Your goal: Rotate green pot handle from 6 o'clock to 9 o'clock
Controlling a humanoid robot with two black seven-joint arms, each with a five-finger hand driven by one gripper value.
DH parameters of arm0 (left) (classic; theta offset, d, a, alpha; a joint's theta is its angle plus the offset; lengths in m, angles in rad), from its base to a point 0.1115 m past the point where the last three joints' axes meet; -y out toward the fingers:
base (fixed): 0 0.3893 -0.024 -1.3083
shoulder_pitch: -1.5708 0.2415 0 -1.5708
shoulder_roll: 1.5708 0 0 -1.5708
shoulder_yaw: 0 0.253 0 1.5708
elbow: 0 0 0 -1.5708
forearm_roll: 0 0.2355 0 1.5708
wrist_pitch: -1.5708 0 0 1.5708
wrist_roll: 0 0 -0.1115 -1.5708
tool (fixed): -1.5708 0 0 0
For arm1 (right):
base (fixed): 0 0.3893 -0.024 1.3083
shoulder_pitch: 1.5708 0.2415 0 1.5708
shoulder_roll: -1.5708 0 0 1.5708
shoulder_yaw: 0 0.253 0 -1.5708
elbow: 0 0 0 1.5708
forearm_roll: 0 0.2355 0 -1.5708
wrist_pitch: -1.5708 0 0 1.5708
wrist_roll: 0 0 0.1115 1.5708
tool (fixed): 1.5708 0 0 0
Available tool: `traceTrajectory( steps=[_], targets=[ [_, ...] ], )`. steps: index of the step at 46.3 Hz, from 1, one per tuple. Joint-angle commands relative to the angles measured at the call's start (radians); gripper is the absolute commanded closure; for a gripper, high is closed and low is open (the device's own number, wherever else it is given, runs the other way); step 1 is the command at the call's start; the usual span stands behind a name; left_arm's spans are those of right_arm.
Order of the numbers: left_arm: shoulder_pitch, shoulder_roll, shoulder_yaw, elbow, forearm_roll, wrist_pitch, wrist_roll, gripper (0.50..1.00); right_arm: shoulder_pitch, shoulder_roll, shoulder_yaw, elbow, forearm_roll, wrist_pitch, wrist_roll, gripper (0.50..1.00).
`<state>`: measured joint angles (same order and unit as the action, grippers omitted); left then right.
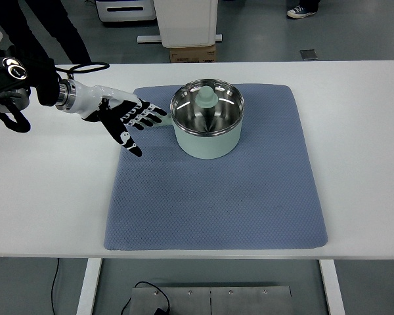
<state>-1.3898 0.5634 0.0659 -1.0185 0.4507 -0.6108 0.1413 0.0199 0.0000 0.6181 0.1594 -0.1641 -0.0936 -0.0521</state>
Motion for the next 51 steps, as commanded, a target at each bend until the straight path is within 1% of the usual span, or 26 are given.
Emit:
traceTrajectory(
  steps=[1,12,22,35,41,47,48,49,51],
  targets=[
    [-0.005,0.000,0.002,-0.032,-0.001,0.000,0.001,0.500,0.000,0.000,0.000,0.000,0.000,0.000,-0.002,0.500],
    [-0.031,0.000,0.002,-0.087,-0.003,0.000,0.001,0.500,0.000,0.000,0.000,0.000,0.000,0.000,-0.002,0.500],
    [-0.051,0.000,0.000,-0.098,-0.024,0.000,0.001,0.500,0.000,0.000,0.000,0.000,0.000,0.000,0.000,0.500],
    [-0.089,-0.005,-0.047,-0.081,-0.213,0.000,0.001,0.500,0.000,0.000,0.000,0.000,0.000,0.000,0.000,0.500],
    [-0.086,-0.007,-0.103,-0.032,-0.303,0.000,-0.006,0.500,0.000,0.000,0.000,0.000,0.000,0.000,0.000,0.500],
    [-0.069,-0.019,-0.133,0.063,-0.435,0.000,-0.011,0.500,0.000,0.000,0.000,0.000,0.000,0.000,0.000,0.500],
    [-0.069,-0.019,-0.133,0.063,-0.435,0.000,-0.011,0.500,0.000,0.000,0.000,0.000,0.000,0.000,0.000,0.500],
    [-0.048,-0.039,-0.155,0.133,-0.507,0.000,-0.012,0.500,0.000,0.000,0.000,0.000,0.000,0.000,0.000,0.500],
    [-0.031,-0.051,-0.179,0.178,-0.547,0.000,-0.014,0.500,0.000,0.000,0.000,0.000,0.000,0.000,0.000,0.500]
  ],
)
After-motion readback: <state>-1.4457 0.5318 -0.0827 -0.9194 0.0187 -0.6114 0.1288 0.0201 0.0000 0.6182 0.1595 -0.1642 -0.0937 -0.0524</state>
